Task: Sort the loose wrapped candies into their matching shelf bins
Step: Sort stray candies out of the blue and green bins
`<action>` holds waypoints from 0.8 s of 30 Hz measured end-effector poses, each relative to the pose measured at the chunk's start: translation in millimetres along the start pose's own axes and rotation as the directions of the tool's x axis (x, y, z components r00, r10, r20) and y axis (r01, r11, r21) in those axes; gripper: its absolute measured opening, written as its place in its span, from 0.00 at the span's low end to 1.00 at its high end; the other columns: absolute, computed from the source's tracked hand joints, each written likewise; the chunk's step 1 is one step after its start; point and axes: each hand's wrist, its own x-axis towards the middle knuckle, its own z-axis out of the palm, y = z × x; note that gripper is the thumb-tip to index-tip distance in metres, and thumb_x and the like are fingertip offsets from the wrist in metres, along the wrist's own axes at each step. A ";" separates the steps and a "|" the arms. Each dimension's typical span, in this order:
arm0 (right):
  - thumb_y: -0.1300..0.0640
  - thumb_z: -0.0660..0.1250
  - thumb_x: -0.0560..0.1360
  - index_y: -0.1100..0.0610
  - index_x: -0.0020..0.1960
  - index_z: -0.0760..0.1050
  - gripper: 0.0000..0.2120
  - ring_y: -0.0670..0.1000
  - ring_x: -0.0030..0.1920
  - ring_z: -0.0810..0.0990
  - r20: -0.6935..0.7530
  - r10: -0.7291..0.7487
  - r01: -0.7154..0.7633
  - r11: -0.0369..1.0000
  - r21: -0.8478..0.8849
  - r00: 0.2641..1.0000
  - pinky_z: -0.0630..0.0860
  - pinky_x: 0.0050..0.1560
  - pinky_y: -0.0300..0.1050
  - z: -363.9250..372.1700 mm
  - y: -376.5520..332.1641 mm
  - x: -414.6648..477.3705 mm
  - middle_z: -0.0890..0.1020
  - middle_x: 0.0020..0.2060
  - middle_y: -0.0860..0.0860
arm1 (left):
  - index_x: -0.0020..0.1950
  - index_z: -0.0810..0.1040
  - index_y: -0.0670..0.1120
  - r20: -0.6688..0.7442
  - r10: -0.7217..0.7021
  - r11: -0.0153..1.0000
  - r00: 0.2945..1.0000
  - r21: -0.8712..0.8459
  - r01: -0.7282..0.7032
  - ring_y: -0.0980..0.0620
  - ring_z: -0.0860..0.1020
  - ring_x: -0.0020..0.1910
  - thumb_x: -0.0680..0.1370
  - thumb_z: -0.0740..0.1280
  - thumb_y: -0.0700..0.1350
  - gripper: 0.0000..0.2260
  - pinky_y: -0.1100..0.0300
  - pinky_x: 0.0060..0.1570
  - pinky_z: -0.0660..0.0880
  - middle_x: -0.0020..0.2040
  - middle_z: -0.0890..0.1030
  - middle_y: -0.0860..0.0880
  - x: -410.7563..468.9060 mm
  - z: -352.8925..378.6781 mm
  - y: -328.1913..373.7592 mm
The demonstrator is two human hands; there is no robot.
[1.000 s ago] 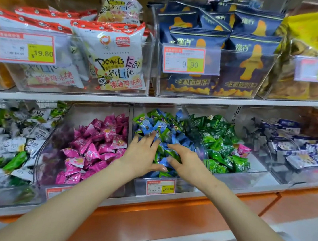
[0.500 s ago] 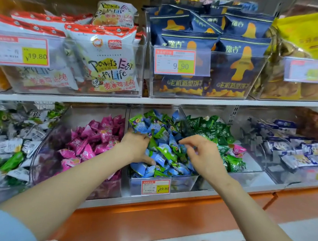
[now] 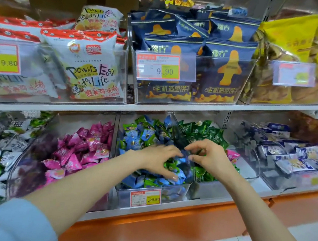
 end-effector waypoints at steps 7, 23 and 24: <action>0.61 0.71 0.72 0.46 0.44 0.77 0.10 0.44 0.31 0.71 0.056 -0.015 0.014 1.000 0.013 0.998 0.71 0.39 0.42 7.0 13.5 -1.7 0.75 0.34 0.46 | 0.74 0.54 0.61 0.096 -0.145 0.976 0.985 0.175 0.126 0.46 0.64 0.69 0.71 0.62 0.68 0.35 0.43 0.65 0.64 0.72 0.63 0.52 4.5 -2.2 -22.1; 0.58 0.71 0.72 0.44 0.45 0.78 0.08 0.50 0.32 0.74 0.123 0.007 -0.013 0.998 0.054 0.992 0.80 0.42 0.53 6.3 10.9 4.0 0.79 0.39 0.55 | 0.67 0.66 0.50 -0.307 -0.139 0.989 0.941 0.009 0.149 0.52 0.67 0.64 0.73 0.62 0.66 0.29 0.58 0.61 0.65 0.67 0.67 0.51 -19.5 -11.4 -13.9; 0.58 0.71 0.72 0.44 0.45 0.78 0.08 0.51 0.33 0.75 0.126 0.011 -0.018 0.998 0.055 0.992 0.80 0.43 0.54 6.0 10.2 4.2 0.79 0.40 0.55 | 0.70 0.64 0.49 -0.260 -0.131 0.990 0.957 0.010 0.138 0.51 0.66 0.67 0.72 0.63 0.66 0.32 0.57 0.63 0.64 0.69 0.66 0.50 -10.5 -10.0 -8.9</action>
